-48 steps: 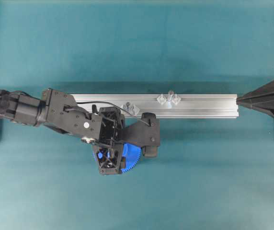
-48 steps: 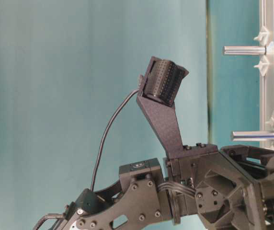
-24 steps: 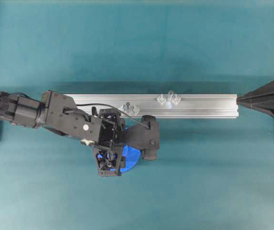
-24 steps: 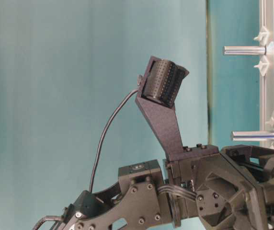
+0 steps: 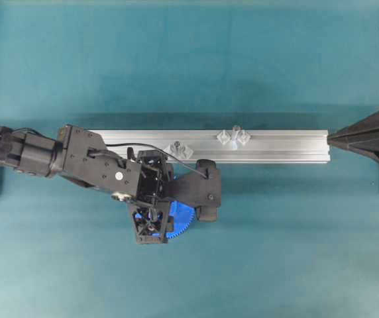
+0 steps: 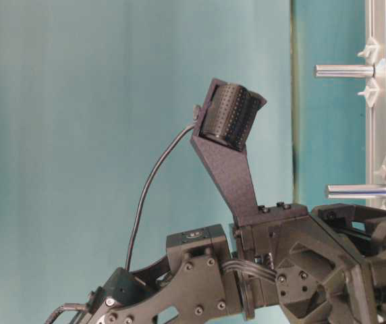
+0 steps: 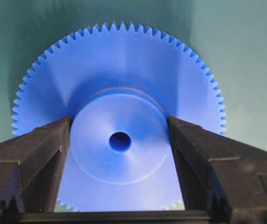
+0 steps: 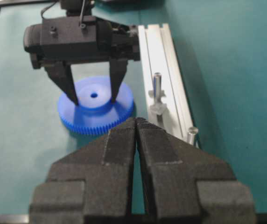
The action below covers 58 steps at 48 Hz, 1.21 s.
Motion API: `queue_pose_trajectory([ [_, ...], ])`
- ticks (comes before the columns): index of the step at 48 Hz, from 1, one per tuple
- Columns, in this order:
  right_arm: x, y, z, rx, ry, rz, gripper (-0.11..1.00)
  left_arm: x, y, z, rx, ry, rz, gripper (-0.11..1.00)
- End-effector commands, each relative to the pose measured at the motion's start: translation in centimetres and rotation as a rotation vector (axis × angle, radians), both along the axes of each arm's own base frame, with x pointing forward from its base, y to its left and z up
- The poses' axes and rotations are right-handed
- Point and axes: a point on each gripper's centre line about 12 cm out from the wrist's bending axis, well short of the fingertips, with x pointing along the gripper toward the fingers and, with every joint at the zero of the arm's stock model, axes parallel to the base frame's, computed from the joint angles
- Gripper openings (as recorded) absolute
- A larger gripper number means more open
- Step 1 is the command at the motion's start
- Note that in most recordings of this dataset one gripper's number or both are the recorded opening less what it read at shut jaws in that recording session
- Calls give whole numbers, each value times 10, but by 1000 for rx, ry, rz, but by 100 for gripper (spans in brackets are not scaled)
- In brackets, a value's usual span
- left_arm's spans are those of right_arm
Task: Find the location of the shaft and insert the large gear.
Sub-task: 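Close the left gripper on the blue gear hub, then lift the blue gear and carry it over the right shaft on the rail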
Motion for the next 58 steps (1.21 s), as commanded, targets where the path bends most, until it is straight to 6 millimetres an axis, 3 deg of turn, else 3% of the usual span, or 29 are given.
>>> queue_pose_trajectory([
  [1, 1, -1, 4, 9, -9, -5, 6, 5, 2, 20, -4, -55, 1, 70],
  [26, 1, 0, 4, 9, -9, -4, 6, 15, 1, 63, 12, -77, -42, 70],
  [58, 1, 0, 4, 9, -12, -4, 6, 32, 24, 126, 60, -64, -92, 70],
])
